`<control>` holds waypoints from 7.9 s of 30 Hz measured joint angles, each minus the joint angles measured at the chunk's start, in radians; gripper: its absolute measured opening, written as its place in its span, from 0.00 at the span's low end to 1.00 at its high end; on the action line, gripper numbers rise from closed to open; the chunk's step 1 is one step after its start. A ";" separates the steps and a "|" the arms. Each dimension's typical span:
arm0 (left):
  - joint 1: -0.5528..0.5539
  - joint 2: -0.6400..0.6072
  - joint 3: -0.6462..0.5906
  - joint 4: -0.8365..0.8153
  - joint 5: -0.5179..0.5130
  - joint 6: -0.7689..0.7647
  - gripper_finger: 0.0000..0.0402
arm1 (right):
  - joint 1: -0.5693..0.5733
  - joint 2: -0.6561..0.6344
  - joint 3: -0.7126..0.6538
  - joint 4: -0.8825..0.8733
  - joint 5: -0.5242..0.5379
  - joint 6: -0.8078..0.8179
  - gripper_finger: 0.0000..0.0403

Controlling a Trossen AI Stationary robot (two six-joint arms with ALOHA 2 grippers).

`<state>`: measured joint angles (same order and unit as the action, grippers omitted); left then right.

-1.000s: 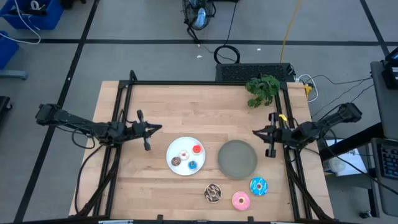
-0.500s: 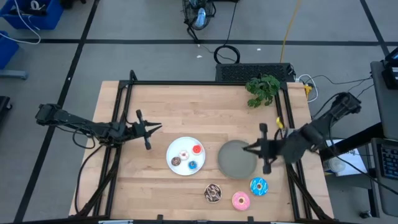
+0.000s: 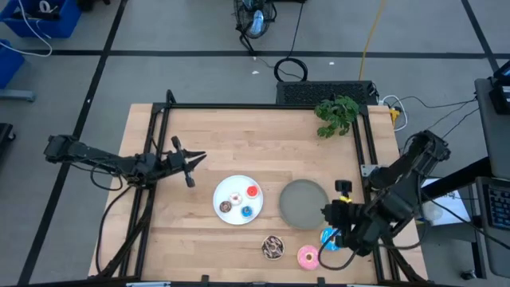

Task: Pick & Place donuts
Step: Put the large blue donut on the gray plate, then put the large pink donut on the gray plate

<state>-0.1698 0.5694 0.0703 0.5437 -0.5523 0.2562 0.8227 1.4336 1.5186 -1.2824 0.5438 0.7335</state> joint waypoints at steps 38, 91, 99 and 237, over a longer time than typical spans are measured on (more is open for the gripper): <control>0.027 0.000 0.000 0.006 0.003 0.066 0.12 | -0.067 0.101 -0.469 0.307 -0.443 0.380 0.49; 0.027 0.000 0.000 -0.024 0.002 0.055 0.12 | -0.004 0.010 -0.761 0.651 -0.602 0.509 0.07; 0.027 0.000 0.000 -0.026 0.002 0.023 0.12 | -0.012 -0.160 -0.759 0.641 -0.550 0.511 0.04; 0.032 0.000 0.000 -0.099 -0.006 -0.003 0.12 | -0.167 0.152 -0.160 0.341 -0.386 -0.067 0.01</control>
<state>-0.1379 0.5690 0.0704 0.4446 -0.5579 0.2531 0.6559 1.5856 1.3590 -0.9414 0.1574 0.6663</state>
